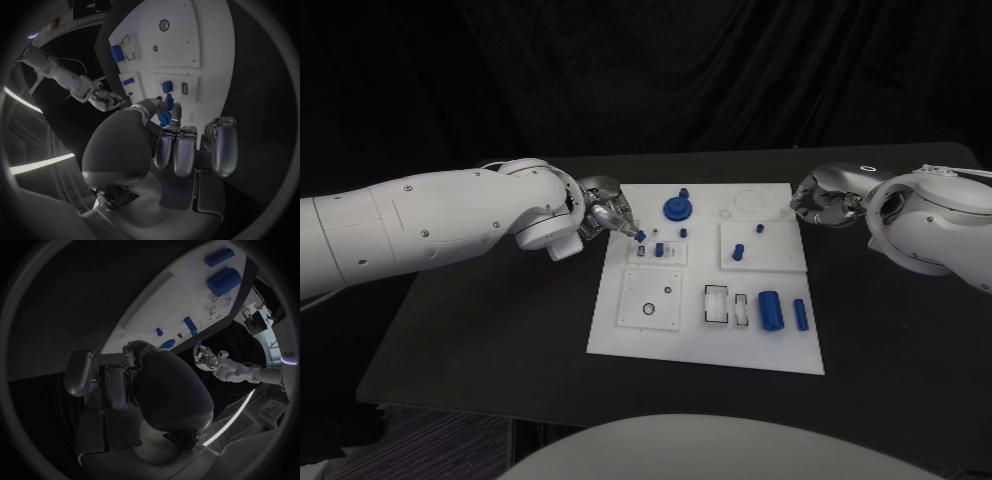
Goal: Assemble the parts on the task board
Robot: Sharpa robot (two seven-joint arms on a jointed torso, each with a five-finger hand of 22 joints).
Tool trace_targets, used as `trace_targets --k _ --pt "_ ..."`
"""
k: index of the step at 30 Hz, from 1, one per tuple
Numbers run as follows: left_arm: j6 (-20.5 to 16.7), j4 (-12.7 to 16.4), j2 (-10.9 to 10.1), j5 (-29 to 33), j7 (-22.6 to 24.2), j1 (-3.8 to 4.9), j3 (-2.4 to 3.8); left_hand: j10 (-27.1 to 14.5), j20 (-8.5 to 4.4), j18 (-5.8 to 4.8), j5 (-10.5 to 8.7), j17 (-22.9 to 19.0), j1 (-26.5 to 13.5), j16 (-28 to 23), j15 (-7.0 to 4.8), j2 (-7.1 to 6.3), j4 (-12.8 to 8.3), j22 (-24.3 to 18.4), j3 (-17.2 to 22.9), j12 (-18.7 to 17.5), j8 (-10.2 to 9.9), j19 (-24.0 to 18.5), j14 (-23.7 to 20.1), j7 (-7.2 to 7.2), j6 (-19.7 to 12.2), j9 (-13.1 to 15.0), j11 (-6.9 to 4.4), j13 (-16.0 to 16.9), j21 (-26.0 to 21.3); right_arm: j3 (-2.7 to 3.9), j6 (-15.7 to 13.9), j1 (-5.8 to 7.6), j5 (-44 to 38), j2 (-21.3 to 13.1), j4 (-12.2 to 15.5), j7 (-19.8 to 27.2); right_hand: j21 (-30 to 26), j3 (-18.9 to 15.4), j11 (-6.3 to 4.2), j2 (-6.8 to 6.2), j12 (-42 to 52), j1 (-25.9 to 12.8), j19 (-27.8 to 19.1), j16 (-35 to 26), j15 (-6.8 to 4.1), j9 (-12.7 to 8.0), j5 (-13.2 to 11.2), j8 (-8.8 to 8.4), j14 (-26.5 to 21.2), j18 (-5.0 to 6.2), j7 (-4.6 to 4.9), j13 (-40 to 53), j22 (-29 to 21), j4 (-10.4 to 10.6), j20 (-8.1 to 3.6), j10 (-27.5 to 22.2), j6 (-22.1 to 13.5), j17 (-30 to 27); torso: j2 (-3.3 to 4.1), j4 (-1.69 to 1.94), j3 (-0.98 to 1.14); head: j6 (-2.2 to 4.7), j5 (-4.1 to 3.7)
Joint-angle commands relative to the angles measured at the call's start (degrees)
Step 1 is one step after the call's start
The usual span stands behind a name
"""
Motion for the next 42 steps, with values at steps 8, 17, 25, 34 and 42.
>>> trace_targets --k 8,17,25,34,42 --pt "-4.1 0.3 0.9 -6.5 -0.3 0.11 0.04 5.3 -0.34 -0.58 -0.29 15.1 1.0 0.2 -0.22 1.72 0.1 11.2 -0.8 0.2 0.3 -0.1 6.0 -1.36 1.9 1.6 -0.22 14.5 -0.2 0.03 -1.3 -0.09 -0.1 0.2 0.1 0.5 0.0 0.1 -0.13 -0.17 0.1 -0.4 0.3 0.1 -0.10 -0.1 -0.4 0.39 4.0 0.71 -0.02 9.9 8.6 0.1 -0.01 1.1 0.3 10.9 0.02 0.18 -0.01 0.01 0.15" --pt "-6.0 0.0 1.0 -7.0 1.6 -0.16 0.03 5.3 -0.30 -0.55 -7.95 15.1 1.8 0.2 -0.14 3.51 0.2 11.1 -1.9 0.1 -0.4 -0.3 6.0 -1.26 0.7 0.8 -0.10 14.4 -0.5 0.03 -1.7 -0.10 -0.1 -0.2 0.4 0.9 0.0 0.1 -0.13 -0.17 0.1 -0.4 0.3 0.1 -0.10 -0.1 -0.4 0.39 4.0 0.71 -0.02 9.9 8.6 0.1 -0.01 1.1 0.3 10.9 0.09 0.21 -0.02 0.01 -0.09" --pt "-9.0 -0.5 -0.6 -7.1 10.3 -0.24 0.02 4.1 0.41 -0.37 -32.81 15.1 1.4 0.2 0.53 6.31 4.4 10.9 -7.3 -1.0 -4.7 -1.1 6.0 -1.22 -1.0 -6.0 0.31 13.7 -1.8 0.03 -6.6 -0.10 -0.1 -0.8 0.9 3.9 1.2 -0.1 -0.15 -0.07 0.6 -1.3 1.0 0.9 -0.12 0.0 -3.5 1.16 4.3 0.44 -0.15 10.6 9.0 0.5 -0.03 1.9 1.7 11.3 0.14 0.27 -0.13 0.01 -0.23" --pt "-12.5 -1.7 -2.6 -7.1 22.8 -1.82 0.01 3.6 1.18 -0.33 -40.15 15.1 -0.9 0.2 1.39 6.73 10.4 10.9 -12.0 -1.4 -7.6 -1.3 6.0 -0.30 -0.6 -11.1 1.24 13.4 -2.1 0.05 -14.6 -0.03 -2.1 -2.0 5.8 3.9 8.1 -2.6 0.33 -0.76 2.7 -3.5 4.0 5.6 0.15 0.3 -13.3 2.44 5.7 -0.99 -0.54 13.6 11.1 1.8 0.09 4.9 4.4 14.3 0.31 0.22 -0.33 0.01 -0.70" --pt "-16.1 -2.1 -3.8 -7.0 30.9 -4.28 0.00 3.3 1.37 -0.24 -39.40 15.1 -1.8 0.2 1.48 6.94 12.3 10.8 -15.2 -1.7 -7.9 -1.5 6.0 -0.54 1.1 -13.2 1.23 13.1 -2.3 0.06 -14.9 0.53 -5.5 -0.7 7.9 2.4 12.6 -6.7 0.39 -2.01 3.6 -7.5 5.7 6.8 0.28 1.0 -21.6 3.49 6.0 -1.86 -0.73 15.1 12.3 4.2 0.27 6.2 6.1 15.1 0.21 0.25 -0.30 0.01 -0.96"
